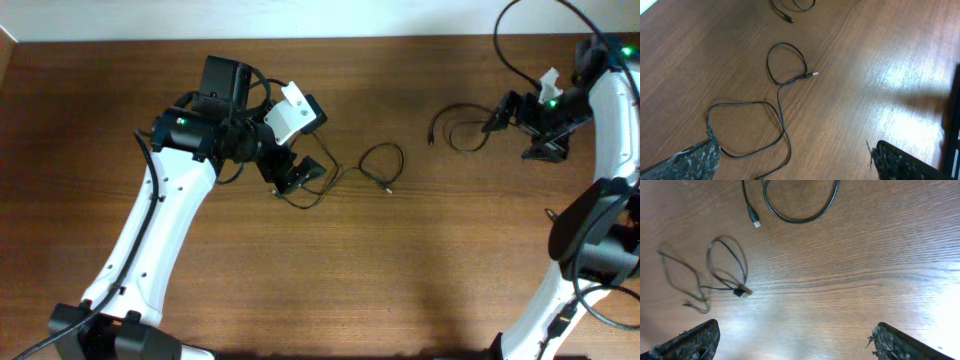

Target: Untangle cables

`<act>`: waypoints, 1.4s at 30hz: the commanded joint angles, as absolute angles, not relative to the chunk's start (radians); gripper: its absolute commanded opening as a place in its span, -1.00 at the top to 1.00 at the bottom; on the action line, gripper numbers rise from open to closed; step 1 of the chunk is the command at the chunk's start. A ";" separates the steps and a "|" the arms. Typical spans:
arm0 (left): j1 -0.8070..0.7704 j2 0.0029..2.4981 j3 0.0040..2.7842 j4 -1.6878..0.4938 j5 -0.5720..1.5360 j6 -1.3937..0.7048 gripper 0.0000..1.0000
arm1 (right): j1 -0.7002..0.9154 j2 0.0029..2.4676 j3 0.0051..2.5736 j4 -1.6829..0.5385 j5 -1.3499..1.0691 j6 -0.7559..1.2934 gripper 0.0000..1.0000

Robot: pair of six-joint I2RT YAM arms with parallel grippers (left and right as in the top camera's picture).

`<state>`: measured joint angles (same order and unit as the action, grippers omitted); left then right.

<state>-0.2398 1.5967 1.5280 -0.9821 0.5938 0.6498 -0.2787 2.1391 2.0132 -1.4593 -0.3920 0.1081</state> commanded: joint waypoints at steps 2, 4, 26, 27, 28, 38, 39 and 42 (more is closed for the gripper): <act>-0.237 1.580 1.534 -0.981 0.602 0.641 -0.98 | -0.133 2.125 1.993 -1.368 -0.221 -0.077 0.27; -0.237 1.580 1.534 -0.981 0.602 0.641 -0.98 | -0.089 2.156 1.988 -1.331 0.040 -0.072 0.92; -0.237 1.580 1.534 -0.981 0.602 0.641 -0.97 | -0.197 2.113 2.570 -1.512 -0.060 -0.071 0.92; -0.237 1.580 1.534 -0.981 0.602 0.641 -0.98 | -0.196 2.112 2.570 -1.620 -0.061 -0.070 0.92; -0.237 1.580 1.534 -0.981 0.602 0.641 -0.98 | -0.196 2.112 2.569 -1.699 -0.082 -0.066 0.91; -0.237 1.580 1.534 -0.973 0.603 0.641 -0.98 | 0.003 1.803 2.019 -1.686 -0.384 -0.153 0.07; -0.237 1.580 1.534 -0.974 0.602 0.641 -0.98 | 0.025 1.761 1.963 -1.663 -0.394 -0.144 -0.97; -0.236 1.579 1.534 -0.921 0.544 0.646 -0.98 | 0.129 1.728 1.815 -1.562 -0.487 -0.123 -0.97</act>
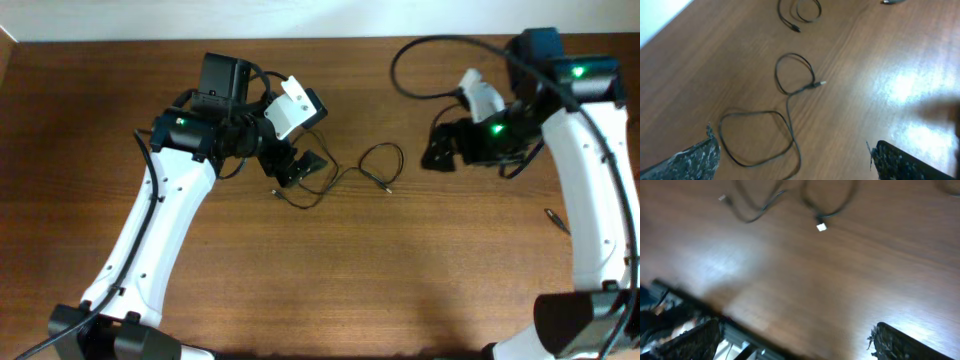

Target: Untangle cables

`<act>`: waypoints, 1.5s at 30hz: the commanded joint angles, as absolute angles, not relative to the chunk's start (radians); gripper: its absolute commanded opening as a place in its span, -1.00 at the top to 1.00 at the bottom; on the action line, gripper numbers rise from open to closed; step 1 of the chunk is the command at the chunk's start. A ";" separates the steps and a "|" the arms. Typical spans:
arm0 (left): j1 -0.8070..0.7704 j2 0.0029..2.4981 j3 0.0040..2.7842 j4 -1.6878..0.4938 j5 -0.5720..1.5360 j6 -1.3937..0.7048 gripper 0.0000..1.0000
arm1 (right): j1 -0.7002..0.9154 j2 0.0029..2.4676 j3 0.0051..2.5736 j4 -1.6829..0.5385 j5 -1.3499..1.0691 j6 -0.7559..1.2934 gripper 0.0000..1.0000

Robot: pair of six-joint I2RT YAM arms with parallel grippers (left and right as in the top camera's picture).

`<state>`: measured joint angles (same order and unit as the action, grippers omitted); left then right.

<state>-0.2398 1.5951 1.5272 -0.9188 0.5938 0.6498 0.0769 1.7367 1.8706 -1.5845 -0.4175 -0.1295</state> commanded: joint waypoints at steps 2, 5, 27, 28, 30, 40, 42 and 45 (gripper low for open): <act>-0.196 1.546 1.534 -0.925 0.242 0.389 -0.98 | 0.209 1.748 1.714 -1.396 -0.487 -0.177 -0.97; 0.008 1.457 1.534 -1.019 0.067 0.039 -0.98 | 0.394 1.793 1.599 -1.058 -0.208 0.192 -0.97; 0.219 1.423 1.534 -1.151 0.089 -0.090 -0.98 | 0.558 2.228 1.451 -0.921 0.147 0.697 0.92; 0.219 1.423 1.534 -1.150 0.089 -0.090 -0.98 | 0.538 2.220 1.451 -0.984 0.147 0.697 0.92; 0.219 1.423 1.534 -1.151 0.089 -0.090 -0.98 | 0.480 2.199 1.451 -1.073 0.157 0.697 0.92; 0.219 1.423 1.534 -1.151 0.089 -0.090 -0.98 | 0.120 1.924 1.441 -1.351 0.317 0.662 0.92; 0.219 1.423 1.534 -1.151 0.089 -0.090 -0.98 | 0.022 1.740 1.393 -1.354 0.323 0.624 0.92; 0.219 1.423 1.534 -1.151 0.089 -0.090 -0.98 | -0.239 1.589 1.237 -1.304 0.322 0.505 0.92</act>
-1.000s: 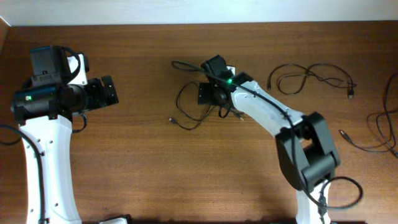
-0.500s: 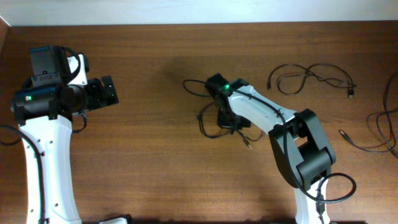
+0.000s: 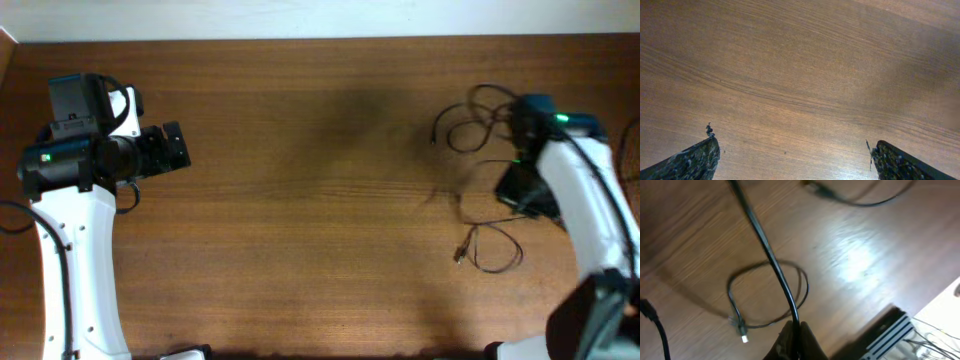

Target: Untangle cables

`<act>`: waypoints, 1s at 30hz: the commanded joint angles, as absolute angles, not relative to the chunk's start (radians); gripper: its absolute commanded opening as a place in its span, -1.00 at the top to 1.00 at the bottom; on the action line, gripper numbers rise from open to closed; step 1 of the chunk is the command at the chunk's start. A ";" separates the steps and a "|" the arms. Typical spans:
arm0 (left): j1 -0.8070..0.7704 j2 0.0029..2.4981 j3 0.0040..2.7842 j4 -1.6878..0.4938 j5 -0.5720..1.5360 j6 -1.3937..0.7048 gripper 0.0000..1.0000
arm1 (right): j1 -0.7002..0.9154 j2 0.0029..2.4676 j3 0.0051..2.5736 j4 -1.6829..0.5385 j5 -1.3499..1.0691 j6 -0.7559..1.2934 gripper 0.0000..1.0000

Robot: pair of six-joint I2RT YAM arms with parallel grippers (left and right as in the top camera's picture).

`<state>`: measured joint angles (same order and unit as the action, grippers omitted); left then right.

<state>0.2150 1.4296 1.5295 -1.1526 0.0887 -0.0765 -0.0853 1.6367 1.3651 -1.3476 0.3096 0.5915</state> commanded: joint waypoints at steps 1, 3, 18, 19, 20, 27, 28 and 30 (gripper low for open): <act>0.219 1.423 1.534 -1.151 0.089 -0.090 -0.98 | -0.310 1.592 1.187 -1.258 0.244 0.499 0.92; 0.219 1.423 1.534 -1.151 0.089 -0.090 -0.98 | -0.368 1.594 1.097 -1.142 -0.023 0.441 0.92; 0.219 1.423 1.534 -1.151 0.089 -0.090 -0.98 | -0.257 1.425 1.200 -1.341 -0.169 0.303 -0.98; 0.219 1.423 1.534 -1.151 0.089 -0.090 -0.98 | -0.255 1.400 1.200 -1.348 -0.186 0.302 -0.98; 0.219 1.423 1.534 -1.151 0.089 -0.090 -0.99 | -0.254 1.359 1.200 -1.347 -0.198 0.302 -0.98; 0.219 1.423 1.534 -1.151 0.089 -0.090 -0.98 | -0.255 0.870 1.200 -1.444 -0.217 0.333 -0.97; 0.219 1.423 1.534 -1.151 0.089 -0.090 -0.98 | -0.255 0.868 1.200 -1.444 -0.217 0.333 -0.97; 0.219 1.423 1.534 -1.151 0.089 -0.090 -0.98 | -0.255 0.876 1.200 -1.444 -0.217 0.333 -0.97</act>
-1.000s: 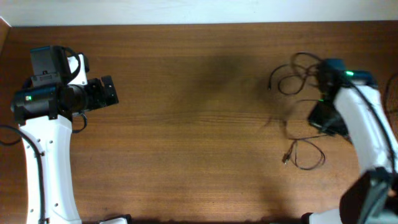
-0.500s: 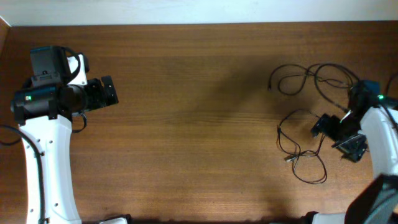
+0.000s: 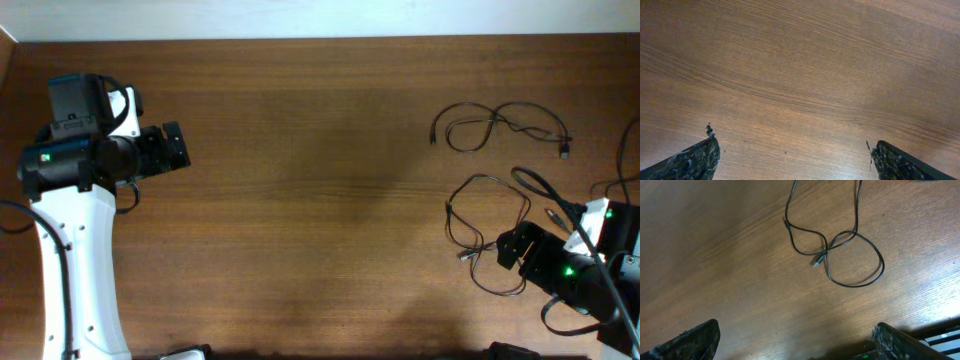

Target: Untangle cables

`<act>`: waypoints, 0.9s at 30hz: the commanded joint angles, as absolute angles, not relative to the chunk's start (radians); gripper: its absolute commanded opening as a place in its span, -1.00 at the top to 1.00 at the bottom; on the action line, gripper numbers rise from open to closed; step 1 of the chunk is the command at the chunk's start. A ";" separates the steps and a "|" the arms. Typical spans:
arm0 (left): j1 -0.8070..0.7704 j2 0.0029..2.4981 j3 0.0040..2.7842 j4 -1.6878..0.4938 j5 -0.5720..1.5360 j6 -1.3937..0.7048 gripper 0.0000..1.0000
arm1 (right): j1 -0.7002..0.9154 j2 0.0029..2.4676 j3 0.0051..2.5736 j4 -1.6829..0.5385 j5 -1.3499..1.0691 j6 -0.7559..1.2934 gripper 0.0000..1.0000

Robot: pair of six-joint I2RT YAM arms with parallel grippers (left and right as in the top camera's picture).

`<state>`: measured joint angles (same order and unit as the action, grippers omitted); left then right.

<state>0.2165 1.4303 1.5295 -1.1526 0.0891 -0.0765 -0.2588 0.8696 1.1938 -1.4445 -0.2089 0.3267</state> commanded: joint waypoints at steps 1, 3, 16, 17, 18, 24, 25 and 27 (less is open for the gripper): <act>0.219 1.423 1.534 -1.151 0.089 -0.090 -0.98 | -0.255 0.881 1.200 -1.444 -0.217 0.333 -0.97; 0.219 1.423 1.534 -1.151 0.089 -0.090 -0.98 | -0.255 0.891 1.200 -1.449 -0.242 0.333 -0.97; 0.219 1.423 1.534 -1.151 0.089 -0.090 -0.98 | -0.255 0.947 1.156 -1.579 -0.279 0.100 -0.97; 0.219 1.423 1.534 -1.151 0.089 -0.090 -0.98 | -0.255 0.938 1.149 -1.579 -0.277 0.091 -0.97; 0.219 1.423 1.534 -1.151 0.089 -0.090 -0.98 | -0.255 0.913 1.122 -1.578 -0.277 0.076 -0.97; 0.219 1.423 1.534 -1.151 0.089 -0.090 -0.98 | -0.255 0.770 1.085 -1.571 -0.281 0.056 -0.97; 0.219 1.423 1.534 -1.151 0.089 -0.090 -0.98 | -0.255 0.728 1.085 -1.572 -0.281 0.056 -0.97; 0.219 1.423 1.534 -1.151 0.089 -0.090 -0.98 | -0.255 0.652 1.085 -1.572 -0.281 0.056 -0.97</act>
